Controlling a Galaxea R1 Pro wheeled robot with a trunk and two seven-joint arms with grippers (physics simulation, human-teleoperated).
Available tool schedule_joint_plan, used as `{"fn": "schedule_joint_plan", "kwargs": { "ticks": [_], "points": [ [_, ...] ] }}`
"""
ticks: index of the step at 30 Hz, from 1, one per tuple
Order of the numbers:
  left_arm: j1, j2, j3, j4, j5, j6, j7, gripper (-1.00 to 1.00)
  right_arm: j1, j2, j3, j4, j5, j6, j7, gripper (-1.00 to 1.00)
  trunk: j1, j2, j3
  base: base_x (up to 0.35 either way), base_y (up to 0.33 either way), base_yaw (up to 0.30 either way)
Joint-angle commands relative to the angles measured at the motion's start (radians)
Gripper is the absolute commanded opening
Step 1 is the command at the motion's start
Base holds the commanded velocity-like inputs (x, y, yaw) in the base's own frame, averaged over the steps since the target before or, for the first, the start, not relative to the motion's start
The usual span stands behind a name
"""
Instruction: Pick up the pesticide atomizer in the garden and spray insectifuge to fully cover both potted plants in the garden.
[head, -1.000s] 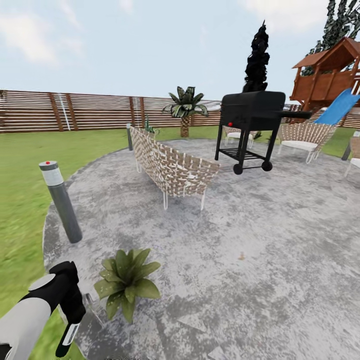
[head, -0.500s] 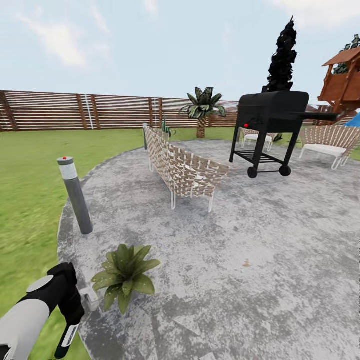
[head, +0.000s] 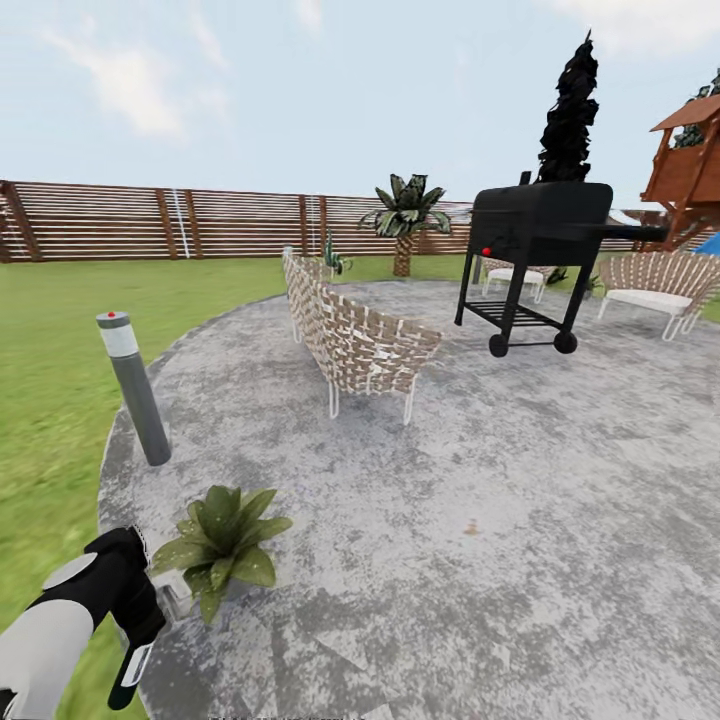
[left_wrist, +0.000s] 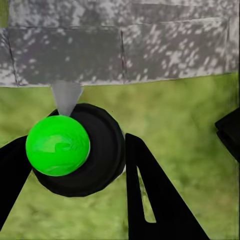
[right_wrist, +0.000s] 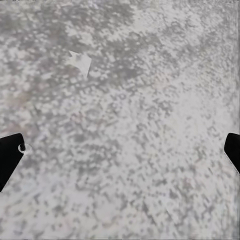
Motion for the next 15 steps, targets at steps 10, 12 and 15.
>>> {"fn": "schedule_joint_plan", "kwargs": {
  "ticks": [10,12,15],
  "points": [
    [-0.001,-0.002,0.043,0.007,-0.010,0.011,-0.006,-1.00,0.000,0.000,0.009,0.000,-0.010,-0.002,-0.001,1.00,0.000,0.000,-0.001,-0.029,-0.121,0.265],
    [-0.001,-0.005,0.046,0.003,-0.009,0.016,-0.009,-1.00,0.000,0.000,0.009,0.001,-0.010,-0.002,-0.001,1.00,0.000,0.000,-0.001,-0.001,-0.004,0.276],
    [-0.013,-0.009,0.042,-0.009,-0.008,0.086,-0.022,-1.00,0.000,0.000,0.009,0.001,-0.010,-0.001,-0.001,1.00,0.000,0.000,-0.001,0.000,-0.001,0.276]
  ]
}}
